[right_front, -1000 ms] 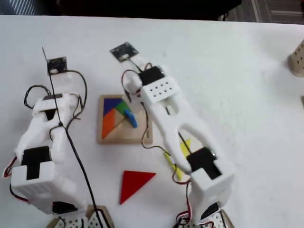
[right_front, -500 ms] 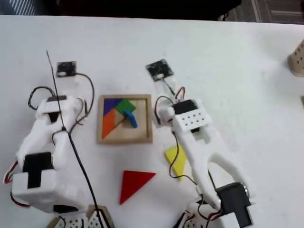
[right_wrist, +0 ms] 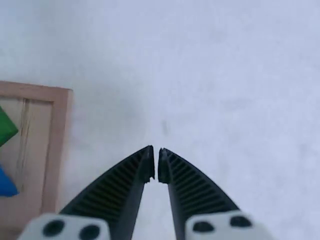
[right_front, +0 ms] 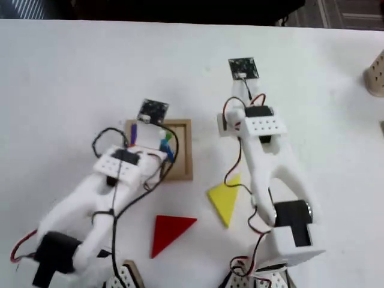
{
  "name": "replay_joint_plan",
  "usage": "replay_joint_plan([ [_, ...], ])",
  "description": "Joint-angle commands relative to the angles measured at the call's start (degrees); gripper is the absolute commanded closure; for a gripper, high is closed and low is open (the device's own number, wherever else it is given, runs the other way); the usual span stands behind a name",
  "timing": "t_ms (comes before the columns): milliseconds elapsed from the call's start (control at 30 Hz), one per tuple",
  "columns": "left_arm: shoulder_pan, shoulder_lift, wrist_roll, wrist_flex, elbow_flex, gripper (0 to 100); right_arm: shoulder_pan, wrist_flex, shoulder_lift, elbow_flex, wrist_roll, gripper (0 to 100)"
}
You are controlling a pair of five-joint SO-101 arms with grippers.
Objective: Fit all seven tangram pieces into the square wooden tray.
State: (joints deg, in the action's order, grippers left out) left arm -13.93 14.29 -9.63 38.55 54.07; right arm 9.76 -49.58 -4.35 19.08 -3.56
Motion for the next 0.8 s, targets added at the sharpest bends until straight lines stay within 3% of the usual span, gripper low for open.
replay_joint_plan([
  [0,-3.47,-8.75,-2.46,-4.66,-7.47,98,-1.27,-1.89,-1.63,-6.77,0.53,98.1],
  [300,-4.0,-21.05,-2.55,-4.48,-22.68,98,-1.36,-2.07,-2.77,-8.0,0.53,98.1],
  [567,-3.38,-21.23,-2.55,-4.92,-23.3,98,-1.36,-2.07,-2.77,-8.18,0.09,98.1],
  [767,3.3,-17.27,-2.02,-3.08,-21.8,98,-1.36,-1.71,-2.77,-8.18,0.0,98.1],
])
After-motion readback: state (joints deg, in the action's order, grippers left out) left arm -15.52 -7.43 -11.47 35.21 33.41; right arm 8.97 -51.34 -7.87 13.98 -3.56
